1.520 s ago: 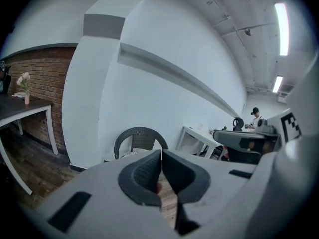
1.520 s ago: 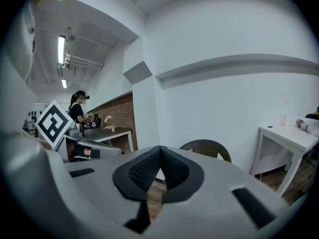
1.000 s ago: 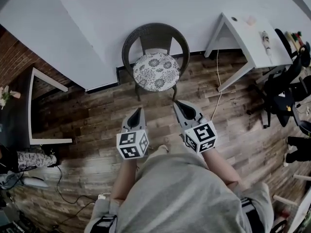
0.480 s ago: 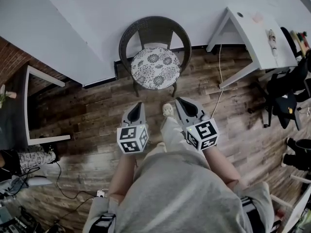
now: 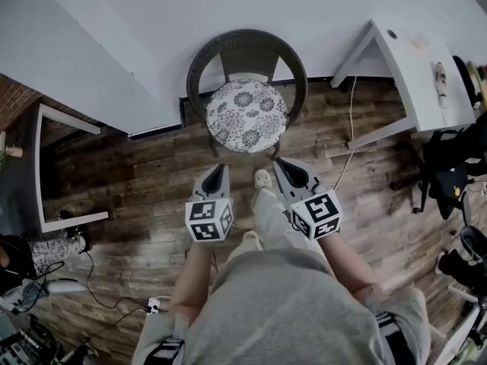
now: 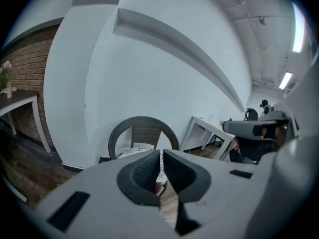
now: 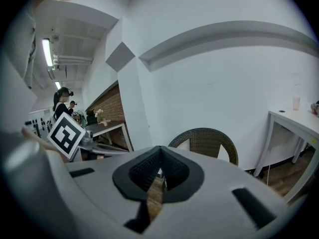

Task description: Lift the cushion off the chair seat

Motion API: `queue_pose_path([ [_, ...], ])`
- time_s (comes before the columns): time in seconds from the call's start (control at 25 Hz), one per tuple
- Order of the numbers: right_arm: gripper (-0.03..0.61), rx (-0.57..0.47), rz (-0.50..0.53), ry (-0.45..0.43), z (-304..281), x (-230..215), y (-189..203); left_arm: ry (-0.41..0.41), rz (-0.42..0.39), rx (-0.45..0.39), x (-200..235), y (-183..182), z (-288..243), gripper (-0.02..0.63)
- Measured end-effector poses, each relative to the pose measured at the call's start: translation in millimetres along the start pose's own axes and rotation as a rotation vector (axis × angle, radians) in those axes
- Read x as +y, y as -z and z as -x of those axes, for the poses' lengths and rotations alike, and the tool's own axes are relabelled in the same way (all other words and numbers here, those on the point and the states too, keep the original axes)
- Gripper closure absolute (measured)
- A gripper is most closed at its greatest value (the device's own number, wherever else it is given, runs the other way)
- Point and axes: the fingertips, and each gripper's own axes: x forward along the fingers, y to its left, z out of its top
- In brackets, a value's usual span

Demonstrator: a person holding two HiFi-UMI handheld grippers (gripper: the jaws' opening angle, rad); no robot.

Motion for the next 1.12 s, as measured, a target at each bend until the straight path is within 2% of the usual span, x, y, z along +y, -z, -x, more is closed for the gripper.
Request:
queue_pose_path([
  [0.4,0.575,0.045,-0.035,-0.01,-50.3,-34.6,17.8,-0.007,0.0,0.077,20.5,20.6,-68.3,0.594],
  [0.64,0.575,0.063,-0.065,-0.004,-77.2,-53.0,27.8,0.012,-0.009,0.137,32.2,39.3,-107.7,0.54],
  [1.12,0.575,0.113,-0.101,0.005,-113.3,-83.5,59.7,0.016,-0.018,0.28,52.9,102.6,-180.2,0.448],
])
